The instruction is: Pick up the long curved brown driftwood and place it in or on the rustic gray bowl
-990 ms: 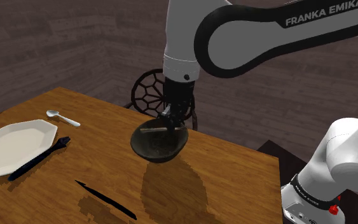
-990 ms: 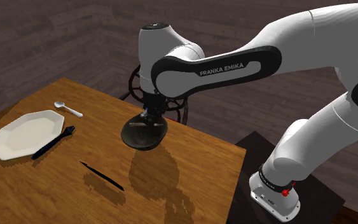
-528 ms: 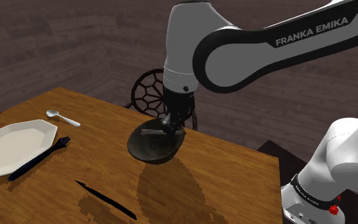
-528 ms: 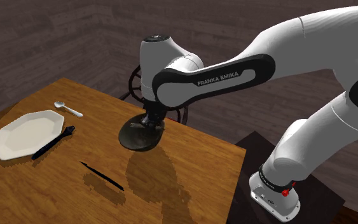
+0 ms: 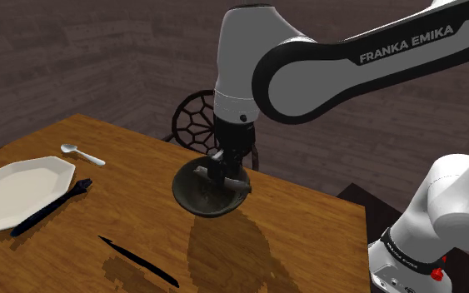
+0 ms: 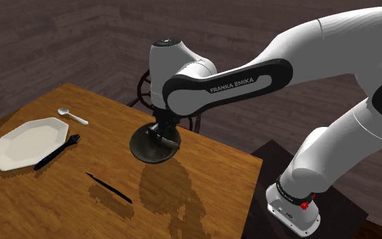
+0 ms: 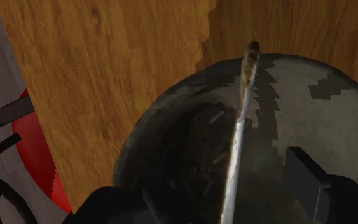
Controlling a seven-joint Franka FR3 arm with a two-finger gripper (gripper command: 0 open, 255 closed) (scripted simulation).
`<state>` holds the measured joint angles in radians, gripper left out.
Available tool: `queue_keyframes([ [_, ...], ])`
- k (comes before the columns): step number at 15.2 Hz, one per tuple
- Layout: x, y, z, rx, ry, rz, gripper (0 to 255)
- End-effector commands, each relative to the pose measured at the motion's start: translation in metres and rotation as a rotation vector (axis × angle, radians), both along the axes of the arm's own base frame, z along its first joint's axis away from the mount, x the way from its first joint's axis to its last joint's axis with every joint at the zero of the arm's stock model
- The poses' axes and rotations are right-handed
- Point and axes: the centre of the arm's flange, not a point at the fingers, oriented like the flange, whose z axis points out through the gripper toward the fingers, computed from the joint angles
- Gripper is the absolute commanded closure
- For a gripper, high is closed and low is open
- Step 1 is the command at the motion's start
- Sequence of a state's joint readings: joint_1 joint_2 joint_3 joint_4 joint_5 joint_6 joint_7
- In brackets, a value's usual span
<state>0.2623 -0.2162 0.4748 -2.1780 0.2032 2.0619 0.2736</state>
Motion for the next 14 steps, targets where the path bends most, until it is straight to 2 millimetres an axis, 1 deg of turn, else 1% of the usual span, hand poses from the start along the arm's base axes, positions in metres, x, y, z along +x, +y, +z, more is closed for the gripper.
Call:
queue_keyframes([
  [1,0.0,0.0,0.0,0.0,0.0,0.0,0],
  [4,0.0,0.0,0.0,0.0,0.0,0.0,0],
  [7,0.0,-0.005,0.039,0.0,0.0,0.0,0],
  [8,0.0,-0.006,0.05,0.0,0.0,0.0,0],
  [14,0.0,-0.006,0.05,0.0,0.0,0.0,0],
])
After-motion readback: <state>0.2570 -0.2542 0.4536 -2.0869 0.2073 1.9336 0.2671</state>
